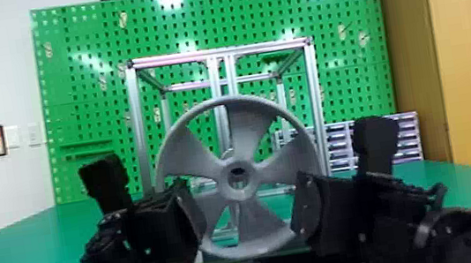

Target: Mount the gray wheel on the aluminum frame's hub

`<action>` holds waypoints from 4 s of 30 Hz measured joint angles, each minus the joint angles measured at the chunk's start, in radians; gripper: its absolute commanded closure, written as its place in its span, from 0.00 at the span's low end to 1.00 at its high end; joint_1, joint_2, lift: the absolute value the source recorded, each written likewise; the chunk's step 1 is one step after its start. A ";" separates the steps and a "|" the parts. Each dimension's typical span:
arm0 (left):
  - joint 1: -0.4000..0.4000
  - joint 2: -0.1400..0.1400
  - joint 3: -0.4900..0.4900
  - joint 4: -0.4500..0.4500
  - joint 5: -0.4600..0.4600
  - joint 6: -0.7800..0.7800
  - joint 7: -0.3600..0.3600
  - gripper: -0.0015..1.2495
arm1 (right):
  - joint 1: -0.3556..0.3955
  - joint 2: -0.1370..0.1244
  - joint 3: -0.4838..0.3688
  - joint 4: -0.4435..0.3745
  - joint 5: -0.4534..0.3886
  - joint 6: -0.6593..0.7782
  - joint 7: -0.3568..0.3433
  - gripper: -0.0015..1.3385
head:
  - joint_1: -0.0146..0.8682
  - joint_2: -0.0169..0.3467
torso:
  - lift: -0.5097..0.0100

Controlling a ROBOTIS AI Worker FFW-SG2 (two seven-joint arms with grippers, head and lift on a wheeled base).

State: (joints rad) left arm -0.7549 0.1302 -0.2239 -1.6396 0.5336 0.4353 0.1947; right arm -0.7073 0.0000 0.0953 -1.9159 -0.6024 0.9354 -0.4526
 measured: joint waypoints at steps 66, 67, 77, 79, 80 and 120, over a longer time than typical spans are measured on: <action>-0.125 -0.027 -0.045 0.141 -0.105 -0.011 0.019 0.67 | -0.122 0.000 -0.016 0.133 -0.007 0.046 -0.005 0.86 | 0.01 0.06 | 0.02; -0.125 -0.027 -0.045 0.138 -0.107 -0.008 0.020 0.67 | -0.122 0.000 -0.016 0.131 -0.007 0.047 -0.006 0.86 | 0.01 0.06 | 0.02; -0.139 -0.028 -0.037 0.147 -0.118 0.007 0.020 0.67 | -0.130 0.000 -0.018 0.156 -0.002 0.046 -0.006 0.86 | 0.01 0.06 | 0.02; -0.143 -0.029 -0.037 0.156 -0.119 0.007 0.020 0.67 | -0.132 0.000 -0.020 0.162 -0.002 0.045 -0.006 0.86 | 0.01 0.06 | 0.02; -0.146 -0.029 -0.037 0.161 -0.119 0.007 0.019 0.67 | -0.134 0.000 -0.020 0.165 -0.003 0.045 -0.006 0.86 | 0.01 0.06 | 0.02; -0.233 -0.041 -0.043 0.332 -0.143 -0.044 0.005 0.67 | -0.201 0.000 -0.022 0.292 0.017 0.010 -0.006 0.86 | 0.01 0.06 | 0.02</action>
State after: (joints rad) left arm -0.9881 0.0893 -0.2666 -1.3081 0.3909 0.3914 0.1993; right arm -0.9082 0.0000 0.0735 -1.6241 -0.5852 0.9459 -0.4586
